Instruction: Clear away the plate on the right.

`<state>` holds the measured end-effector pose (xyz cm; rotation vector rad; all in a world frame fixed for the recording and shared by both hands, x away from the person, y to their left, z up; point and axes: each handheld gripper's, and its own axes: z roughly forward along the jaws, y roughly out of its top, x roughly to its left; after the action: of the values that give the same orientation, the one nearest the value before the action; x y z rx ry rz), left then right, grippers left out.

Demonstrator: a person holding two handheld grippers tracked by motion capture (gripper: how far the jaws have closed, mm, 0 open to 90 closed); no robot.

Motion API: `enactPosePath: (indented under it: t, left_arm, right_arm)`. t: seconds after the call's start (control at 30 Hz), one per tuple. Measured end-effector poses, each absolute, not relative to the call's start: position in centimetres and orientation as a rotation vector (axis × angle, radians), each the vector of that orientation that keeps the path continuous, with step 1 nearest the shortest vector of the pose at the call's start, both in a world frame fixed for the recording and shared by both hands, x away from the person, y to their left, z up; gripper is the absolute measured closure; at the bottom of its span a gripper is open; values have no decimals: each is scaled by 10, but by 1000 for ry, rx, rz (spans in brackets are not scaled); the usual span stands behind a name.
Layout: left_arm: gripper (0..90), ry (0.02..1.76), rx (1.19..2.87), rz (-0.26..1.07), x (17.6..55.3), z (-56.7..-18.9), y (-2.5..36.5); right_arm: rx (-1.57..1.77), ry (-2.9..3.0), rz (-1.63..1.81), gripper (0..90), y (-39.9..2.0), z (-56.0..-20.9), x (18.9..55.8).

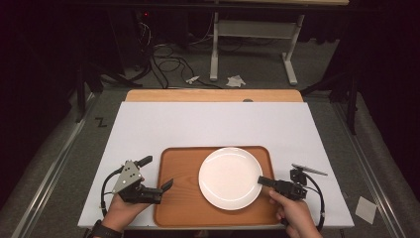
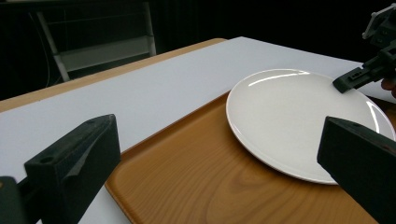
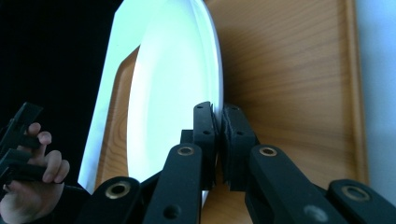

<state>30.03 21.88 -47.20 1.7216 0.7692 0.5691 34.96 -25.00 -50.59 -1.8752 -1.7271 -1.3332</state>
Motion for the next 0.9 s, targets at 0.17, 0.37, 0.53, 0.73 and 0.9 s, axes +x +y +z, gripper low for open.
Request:
enactPosePath:
  t: [0.17, 0.37, 0.53, 0.73, 0.9]
  left_arm:
    - [0, 766, 1723, 569, 300, -472, 219]
    - [0, 765, 1723, 568, 300, -472, 218]
    - [0, 768, 1727, 566, 300, -473, 218]
    - [0, 768, 1727, 563, 300, -473, 218]
    - [0, 763, 1727, 565, 300, -472, 218]
  right_arm:
    - [-1889, -1745, -1315, 868, -249, -507, 350]
    - [-1893, -1764, -1297, 860, -249, -508, 350]
    - [-1897, -1771, -1280, 849, -249, -507, 350]
    - [-1902, -1792, -1268, 827, -247, -508, 351]
    - [-1901, -1827, -1243, 776, -246, -508, 351]
